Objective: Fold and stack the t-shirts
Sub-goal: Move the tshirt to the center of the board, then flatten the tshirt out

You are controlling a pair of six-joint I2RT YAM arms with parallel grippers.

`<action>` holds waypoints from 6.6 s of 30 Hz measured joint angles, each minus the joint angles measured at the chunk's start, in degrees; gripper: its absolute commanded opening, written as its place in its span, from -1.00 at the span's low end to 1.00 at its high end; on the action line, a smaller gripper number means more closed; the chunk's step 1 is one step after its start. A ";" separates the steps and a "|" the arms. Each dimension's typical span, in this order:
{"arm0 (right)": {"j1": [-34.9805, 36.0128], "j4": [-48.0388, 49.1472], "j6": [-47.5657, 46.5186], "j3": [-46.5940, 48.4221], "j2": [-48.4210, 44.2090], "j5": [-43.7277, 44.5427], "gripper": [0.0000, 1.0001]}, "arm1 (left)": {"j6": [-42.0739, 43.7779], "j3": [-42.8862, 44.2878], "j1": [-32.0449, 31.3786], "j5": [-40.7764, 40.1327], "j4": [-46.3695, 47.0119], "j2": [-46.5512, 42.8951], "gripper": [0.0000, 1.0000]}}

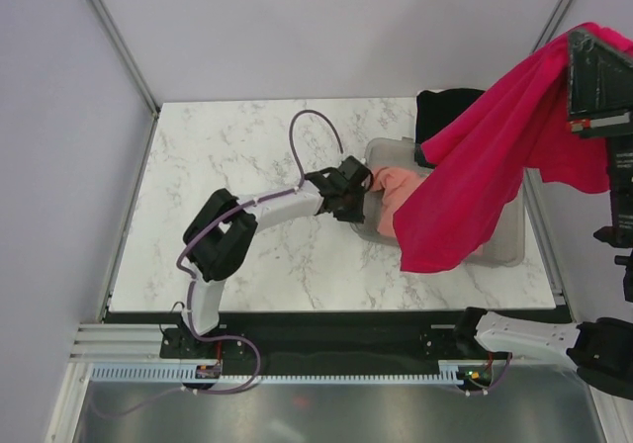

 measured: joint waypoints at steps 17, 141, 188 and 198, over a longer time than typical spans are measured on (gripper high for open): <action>0.00 4.72 0.90 -0.90 3.04 1.25 -1.00 | -30.60 0.11 -24.90 7.85 7.37 1.77 0.01; 26.91 -25.81 55.47 -44.50 49.16 -6.05 -1.00 | -32.68 -34.82 -15.21 -38.21 -46.18 -84.63 0.89; 8.57 -52.50 49.92 -42.18 3.13 7.72 -1.00 | -4.59 -48.37 38.99 11.34 8.22 -33.97 -0.96; 8.07 -50.34 46.16 -42.49 1.20 4.22 -1.00 | -4.17 -39.19 37.13 7.78 -4.17 -45.55 -0.96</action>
